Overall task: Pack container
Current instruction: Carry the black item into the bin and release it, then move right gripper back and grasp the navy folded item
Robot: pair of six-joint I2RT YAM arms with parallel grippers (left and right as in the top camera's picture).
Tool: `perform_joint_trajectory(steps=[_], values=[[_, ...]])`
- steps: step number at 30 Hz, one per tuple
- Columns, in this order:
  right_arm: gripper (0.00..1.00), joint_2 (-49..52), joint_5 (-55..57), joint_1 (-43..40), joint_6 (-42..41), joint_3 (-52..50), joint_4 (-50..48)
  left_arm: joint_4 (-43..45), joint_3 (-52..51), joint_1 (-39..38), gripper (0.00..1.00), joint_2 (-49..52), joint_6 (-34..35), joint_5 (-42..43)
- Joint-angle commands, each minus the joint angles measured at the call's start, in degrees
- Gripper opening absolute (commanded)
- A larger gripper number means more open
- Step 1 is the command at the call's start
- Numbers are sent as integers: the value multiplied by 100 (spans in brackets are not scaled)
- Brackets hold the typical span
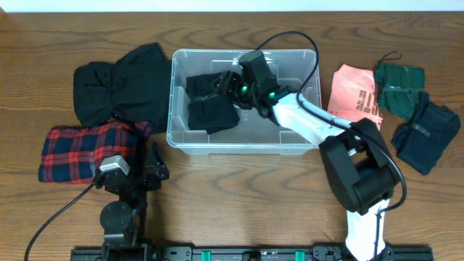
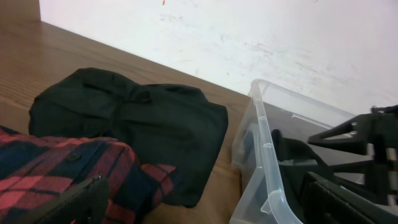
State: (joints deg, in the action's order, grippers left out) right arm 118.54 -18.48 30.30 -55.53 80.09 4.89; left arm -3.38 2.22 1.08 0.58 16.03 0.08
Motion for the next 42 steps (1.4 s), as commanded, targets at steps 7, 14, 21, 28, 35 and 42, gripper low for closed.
perform_joint_trajectory(steps=[7,14,21,28,35,42], values=[[67,-2317,-216,-1558,2070,70,1834,-79,-188,28,98,-35,-79,39],[92,-3206,179,-4013,2658,70,4227,-79,-188,28,98,-35,-79,39],[99,-2643,562,-6524,3250,-2,5243,-76,-188,28,98,-35,-79,37],[99,-1764,634,-7593,3783,-9,5429,-76,-188,28,98,-35,-79,37],[99,-848,791,-7656,4319,-9,4922,-76,-188,28,98,-35,-79,37],[96,-136,774,-7663,4494,-9,4798,-76,-188,28,98,-35,-79,37]])
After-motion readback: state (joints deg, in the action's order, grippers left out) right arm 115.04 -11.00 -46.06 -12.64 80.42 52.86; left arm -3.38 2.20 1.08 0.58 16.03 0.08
